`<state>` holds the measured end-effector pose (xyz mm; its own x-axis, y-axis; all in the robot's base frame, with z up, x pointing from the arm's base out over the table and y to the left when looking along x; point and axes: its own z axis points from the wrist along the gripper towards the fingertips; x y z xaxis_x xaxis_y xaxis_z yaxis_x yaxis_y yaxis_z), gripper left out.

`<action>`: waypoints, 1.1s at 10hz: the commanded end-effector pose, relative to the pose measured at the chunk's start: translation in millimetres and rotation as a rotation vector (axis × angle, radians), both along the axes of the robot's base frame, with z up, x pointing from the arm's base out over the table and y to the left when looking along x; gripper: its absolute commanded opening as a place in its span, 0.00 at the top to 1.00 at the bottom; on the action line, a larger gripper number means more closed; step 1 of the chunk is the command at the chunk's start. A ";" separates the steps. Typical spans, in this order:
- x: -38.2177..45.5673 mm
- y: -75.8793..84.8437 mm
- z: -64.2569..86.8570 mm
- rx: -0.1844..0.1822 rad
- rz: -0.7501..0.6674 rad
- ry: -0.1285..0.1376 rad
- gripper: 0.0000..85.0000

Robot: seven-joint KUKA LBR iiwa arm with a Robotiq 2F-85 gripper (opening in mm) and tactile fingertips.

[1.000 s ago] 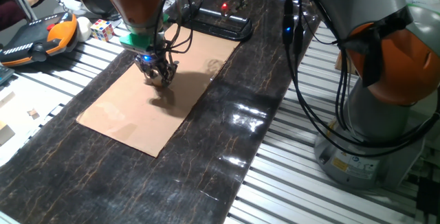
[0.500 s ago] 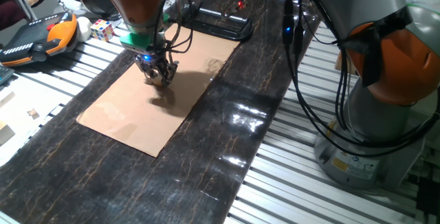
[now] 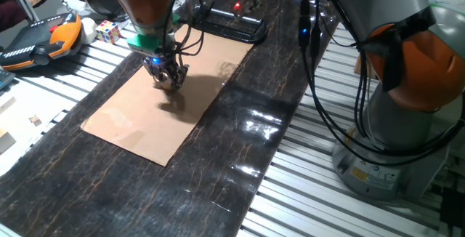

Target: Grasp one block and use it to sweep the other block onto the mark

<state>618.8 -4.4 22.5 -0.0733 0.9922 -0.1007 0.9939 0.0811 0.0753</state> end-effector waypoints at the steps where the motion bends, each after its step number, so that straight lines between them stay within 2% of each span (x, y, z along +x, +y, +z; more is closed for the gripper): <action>1: 0.3 -0.1 0.4 0.002 -0.003 -0.001 0.99; 11: 1.5 -9.9 2.0 -0.001 -0.027 -0.003 0.99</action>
